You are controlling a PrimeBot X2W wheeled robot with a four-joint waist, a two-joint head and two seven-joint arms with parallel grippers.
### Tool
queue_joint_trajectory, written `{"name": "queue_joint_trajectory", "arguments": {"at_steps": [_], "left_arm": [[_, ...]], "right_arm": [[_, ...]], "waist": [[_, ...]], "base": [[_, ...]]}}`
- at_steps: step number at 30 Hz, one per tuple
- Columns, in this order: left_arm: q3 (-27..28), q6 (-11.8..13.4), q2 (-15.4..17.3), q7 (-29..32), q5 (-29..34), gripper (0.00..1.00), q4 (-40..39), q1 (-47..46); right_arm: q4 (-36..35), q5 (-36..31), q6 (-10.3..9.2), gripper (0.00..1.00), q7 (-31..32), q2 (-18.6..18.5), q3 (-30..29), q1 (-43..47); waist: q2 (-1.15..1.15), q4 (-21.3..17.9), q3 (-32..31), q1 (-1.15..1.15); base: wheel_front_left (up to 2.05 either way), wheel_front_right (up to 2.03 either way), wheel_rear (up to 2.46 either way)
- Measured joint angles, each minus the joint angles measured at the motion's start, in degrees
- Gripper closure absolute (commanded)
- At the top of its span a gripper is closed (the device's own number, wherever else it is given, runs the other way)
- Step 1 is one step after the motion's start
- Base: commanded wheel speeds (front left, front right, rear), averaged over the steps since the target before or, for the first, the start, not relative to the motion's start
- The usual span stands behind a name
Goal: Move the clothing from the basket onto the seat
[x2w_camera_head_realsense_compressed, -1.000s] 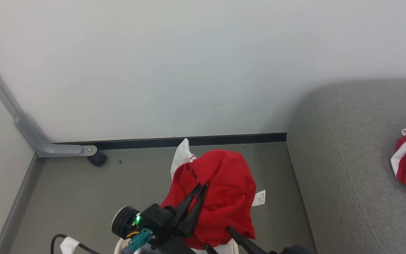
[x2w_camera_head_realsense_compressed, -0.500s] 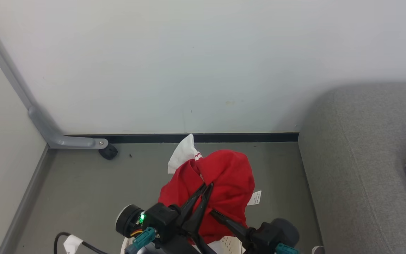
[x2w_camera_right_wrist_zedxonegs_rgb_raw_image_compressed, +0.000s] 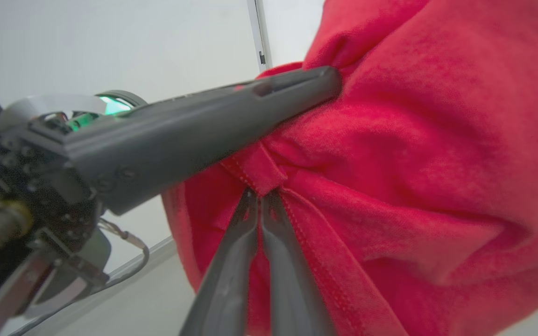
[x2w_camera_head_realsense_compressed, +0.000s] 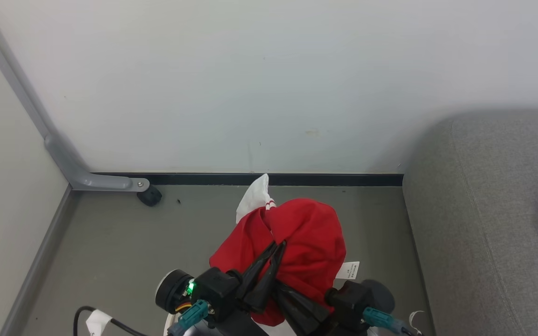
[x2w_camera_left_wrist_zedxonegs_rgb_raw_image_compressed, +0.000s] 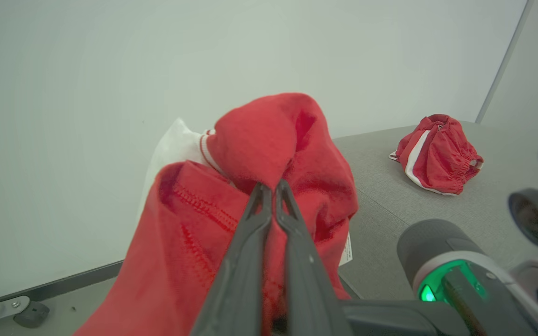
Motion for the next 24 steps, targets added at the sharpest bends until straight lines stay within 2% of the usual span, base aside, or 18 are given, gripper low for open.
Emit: {"name": "queue_joint_trajectory", "arguments": {"at_steps": [4, 5, 6, 7, 8, 21, 24], "left_arm": [[0.0, 0.1, 0.0, 0.2, 0.0, 1.0, -0.1, 0.0], [0.0, 0.1, 0.0, 0.3, 0.0, 0.83, -0.1, 0.0], [0.0, 0.2, 0.0, 0.3, 0.0, 0.59, -0.2, 0.0], [0.1, 0.5, 0.0, 0.3, 0.0, 0.11, -0.2, 0.0], [0.1, 0.5, 0.0, 0.3, 0.0, 0.0, -0.2, 0.0], [0.1, 1.1, 1.1, 0.3, 0.1, 0.0, -2.3, 0.3], [0.0, 1.1, 1.7, 0.3, 0.2, 0.0, -3.2, 0.6]], "right_arm": [[0.9, 0.8, 0.0, 1.0, -0.9, 0.0, 0.5, -0.5], [1.0, 1.0, 0.0, 1.0, -1.0, 0.0, 0.6, -0.8], [1.2, 1.1, 0.0, 1.0, -1.1, 0.0, 0.6, -1.0], [1.3, 1.1, 0.0, 1.0, -1.5, 0.0, 0.6, -1.1], [1.5, 1.2, 0.0, 1.0, -1.5, 0.0, 0.6, -1.2], [5.9, 3.0, -0.03, 1.0, -3.4, -0.3, -4.2, -2.5], [6.7, 3.3, -0.54, 1.0, -3.4, -1.1, -5.6, -2.5]], "waist": [[0.0, 0.0, 0.1, 0.0], [0.0, 0.0, 0.1, 0.0], [0.0, 0.0, 0.1, 0.0], [0.0, -0.1, 0.1, 0.0], [0.0, -0.1, 0.0, 0.0], [0.0, -1.2, -0.3, 0.0], [0.0, -1.4, -0.4, 0.0]], "base": [[0.0, 0.0, 0.0], [0.0, 0.0, 0.0], [0.0, 0.0, 0.0], [0.0, 0.0, 0.0], [0.0, 0.0, 0.0], [0.0, 0.0, 0.0], [0.0, 0.0, 0.0]]}}
